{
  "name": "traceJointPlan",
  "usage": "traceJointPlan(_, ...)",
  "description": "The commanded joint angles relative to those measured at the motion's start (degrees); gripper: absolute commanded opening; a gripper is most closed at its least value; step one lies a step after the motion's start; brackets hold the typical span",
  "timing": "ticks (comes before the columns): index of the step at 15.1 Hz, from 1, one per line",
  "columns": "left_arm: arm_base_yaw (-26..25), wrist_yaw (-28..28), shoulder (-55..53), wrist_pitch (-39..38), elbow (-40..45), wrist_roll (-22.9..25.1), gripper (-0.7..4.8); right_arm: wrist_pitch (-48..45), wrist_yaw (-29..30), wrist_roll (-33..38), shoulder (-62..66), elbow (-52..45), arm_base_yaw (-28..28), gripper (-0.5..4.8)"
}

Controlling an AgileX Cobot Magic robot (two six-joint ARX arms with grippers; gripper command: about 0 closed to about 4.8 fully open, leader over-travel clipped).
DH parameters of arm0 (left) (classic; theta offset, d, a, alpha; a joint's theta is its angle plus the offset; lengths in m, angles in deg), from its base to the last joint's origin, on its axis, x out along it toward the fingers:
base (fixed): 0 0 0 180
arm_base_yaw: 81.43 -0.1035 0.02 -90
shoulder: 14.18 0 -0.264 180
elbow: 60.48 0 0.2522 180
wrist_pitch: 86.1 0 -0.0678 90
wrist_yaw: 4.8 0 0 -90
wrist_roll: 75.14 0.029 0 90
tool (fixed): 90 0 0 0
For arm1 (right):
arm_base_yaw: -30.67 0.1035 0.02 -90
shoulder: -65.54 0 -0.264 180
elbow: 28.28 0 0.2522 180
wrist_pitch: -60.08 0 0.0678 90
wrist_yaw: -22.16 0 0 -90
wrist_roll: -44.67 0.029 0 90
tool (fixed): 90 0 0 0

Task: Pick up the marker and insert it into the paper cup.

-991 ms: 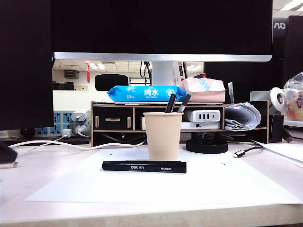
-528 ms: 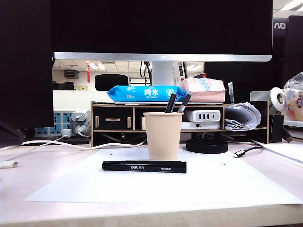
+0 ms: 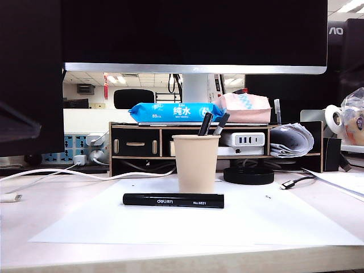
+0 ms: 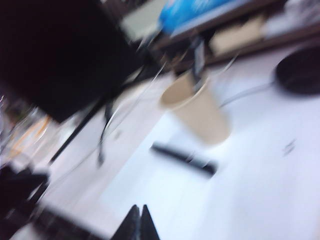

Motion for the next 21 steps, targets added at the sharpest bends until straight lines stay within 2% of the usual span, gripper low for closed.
traceJointPlan(1, -0.07, 0.26, 0.00, 1.22, -0.04, 0.63, -0.05, -0.61, -2.73, -5.62, 9.18, 4.31, 4.81, -0.07)
traceJointPlan(6, -0.13, 1.70, 0.00, 1.16, -0.04, 1.27, -0.05, 4.70, -4.37, -22.93, 36.50, 18.88, 13.88, -0.07)
traceJointPlan(8, -0.13, 1.73, 0.00, 0.68, -0.04, 1.33, -0.05, 7.19, -7.37, -29.79, 46.77, 25.73, 17.73, -0.07)
traceJointPlan(11, -0.13, 3.17, 0.00, -2.78, -0.04, 3.54, -0.05, 14.14, -9.38, -38.05, 62.01, 37.68, 23.04, -0.07)
traceJointPlan(14, -0.13, 3.17, 0.00, -2.89, -0.04, 4.02, -0.05, 21.77, -15.96, -46.58, 72.08, 47.39, 28.41, -0.07)
traceJointPlan(18, -0.13, 3.17, 0.00, -2.73, -0.04, 4.02, -0.05, 24.55, -21.16, -53.55, 81.61, 56.02, 32.72, -0.06)
traceJointPlan(21, -0.13, 3.15, 0.00, -2.60, -0.04, 4.02, -0.05, 25.05, -21.33, -54.93, 86.79, 61.64, 32.89, -0.06)
